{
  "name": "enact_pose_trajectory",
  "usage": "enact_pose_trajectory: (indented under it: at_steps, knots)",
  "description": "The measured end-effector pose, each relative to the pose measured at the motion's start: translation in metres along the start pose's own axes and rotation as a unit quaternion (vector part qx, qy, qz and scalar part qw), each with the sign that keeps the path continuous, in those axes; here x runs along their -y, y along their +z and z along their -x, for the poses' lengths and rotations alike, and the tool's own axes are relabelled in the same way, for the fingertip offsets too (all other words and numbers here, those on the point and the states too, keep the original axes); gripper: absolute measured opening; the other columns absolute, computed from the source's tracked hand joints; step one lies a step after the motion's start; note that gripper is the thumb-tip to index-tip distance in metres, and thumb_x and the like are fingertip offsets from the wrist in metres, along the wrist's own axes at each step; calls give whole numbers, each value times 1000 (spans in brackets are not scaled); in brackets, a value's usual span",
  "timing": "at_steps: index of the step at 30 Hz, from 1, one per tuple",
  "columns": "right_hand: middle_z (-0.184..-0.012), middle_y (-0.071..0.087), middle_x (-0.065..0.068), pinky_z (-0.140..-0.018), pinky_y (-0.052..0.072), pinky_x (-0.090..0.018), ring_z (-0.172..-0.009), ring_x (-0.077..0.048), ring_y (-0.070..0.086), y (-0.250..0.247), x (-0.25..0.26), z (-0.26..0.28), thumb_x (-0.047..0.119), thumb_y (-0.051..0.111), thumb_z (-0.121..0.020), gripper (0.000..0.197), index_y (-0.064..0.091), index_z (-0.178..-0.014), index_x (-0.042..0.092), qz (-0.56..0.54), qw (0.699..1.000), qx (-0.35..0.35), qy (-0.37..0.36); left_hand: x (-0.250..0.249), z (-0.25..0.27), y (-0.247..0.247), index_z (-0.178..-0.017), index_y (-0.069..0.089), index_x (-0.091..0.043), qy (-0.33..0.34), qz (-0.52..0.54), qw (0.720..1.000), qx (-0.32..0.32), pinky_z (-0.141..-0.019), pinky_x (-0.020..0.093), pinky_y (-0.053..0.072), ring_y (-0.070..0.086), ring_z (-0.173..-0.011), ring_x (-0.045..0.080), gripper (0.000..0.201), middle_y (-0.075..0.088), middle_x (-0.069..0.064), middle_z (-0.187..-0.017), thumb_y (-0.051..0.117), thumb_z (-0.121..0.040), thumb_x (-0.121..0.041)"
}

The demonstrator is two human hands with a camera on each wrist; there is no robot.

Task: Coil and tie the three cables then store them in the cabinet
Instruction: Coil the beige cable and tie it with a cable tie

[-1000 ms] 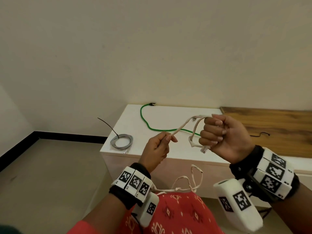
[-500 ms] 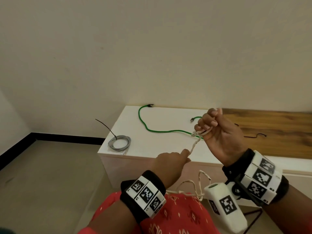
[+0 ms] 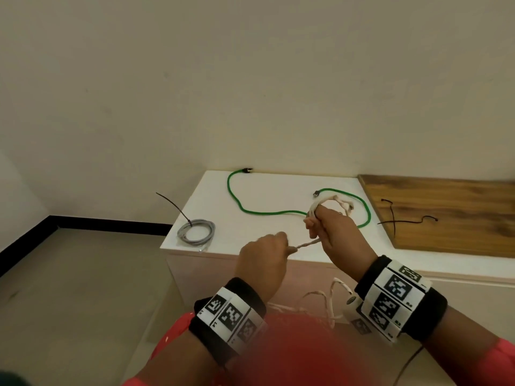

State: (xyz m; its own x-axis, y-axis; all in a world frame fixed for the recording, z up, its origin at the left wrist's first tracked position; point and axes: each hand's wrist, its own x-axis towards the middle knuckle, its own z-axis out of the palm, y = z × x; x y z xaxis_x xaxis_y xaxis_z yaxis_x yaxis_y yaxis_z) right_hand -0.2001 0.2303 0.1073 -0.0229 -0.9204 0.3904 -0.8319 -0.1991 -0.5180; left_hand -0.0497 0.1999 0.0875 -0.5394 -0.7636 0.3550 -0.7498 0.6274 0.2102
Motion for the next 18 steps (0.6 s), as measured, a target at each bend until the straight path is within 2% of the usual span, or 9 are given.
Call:
enact_pose_trajectory:
  at_steps: [1,2,4,5,8,10,13,16,18]
  knots:
    - [-74,61,-1,-61,35,-21,-68,-8,51,0,-4,-1,6,41,-94,19,54,-80,5,34,999,4,13,5,0,0,-84,60,-10,-53,71,996,12,-59,30,35,62,-71,27,26,66,7,-76,49,-92,-32]
    - [-79,65,-8,-66,37,-27,-73,-18,54,-1,-10,-2,5,41,-93,18,54,-81,5,63,997,12,32,12,0,-1,-79,59,-9,-100,163,981,20,-62,31,37,60,-69,29,30,63,6,-69,45,-94,-31]
    - [-82,68,-13,-71,42,-34,-79,-26,59,-6,-19,-2,8,40,-94,19,53,-80,8,92,993,33,70,25,2,-6,-65,53,-11,-160,358,919,25,-57,32,43,55,-52,23,32,51,-1,-52,48,-93,-25]
    - [-79,67,-10,-71,42,-33,-77,-25,60,-8,-21,-2,10,39,-95,22,50,-76,12,88,992,43,77,30,3,-8,-63,52,-12,-171,406,898,21,-55,32,45,54,-50,19,31,49,-4,-50,50,-92,-22]
    - [-62,56,3,-62,39,-28,-57,-12,51,-11,-15,-1,16,37,-97,32,40,-66,24,49,996,50,58,35,0,-8,-72,54,-17,-111,417,901,34,-60,30,45,56,-67,16,17,56,0,-66,57,-88,-21]
    - [-57,47,7,-55,34,-21,-51,-8,43,-11,-3,-2,15,38,-97,32,40,-65,22,-2,999,37,30,34,-2,-6,-86,57,-17,-75,401,912,50,-68,24,43,54,-79,14,5,57,-1,-78,62,-84,-19]
    - [-57,41,8,-54,33,-15,-51,-6,40,-15,16,-2,14,37,-97,37,41,-62,23,-137,990,38,17,28,-8,4,-116,51,-17,-50,371,925,61,-84,20,38,48,-101,9,38,56,0,-107,66,-81,-19]
    - [-52,40,7,-51,34,-13,-49,-4,39,-19,33,2,22,39,-96,34,48,-64,16,-303,948,80,54,20,-17,11,-134,36,-20,-16,389,920,51,-95,34,44,40,-114,7,61,46,2,-130,66,-81,-21]
    - [-50,39,8,-50,35,-16,-48,-6,38,-21,42,4,29,39,-90,32,50,-64,14,-408,903,112,74,14,-21,14,-130,37,-26,19,432,900,52,-94,37,47,50,-110,14,53,51,-1,-123,61,-83,-26]
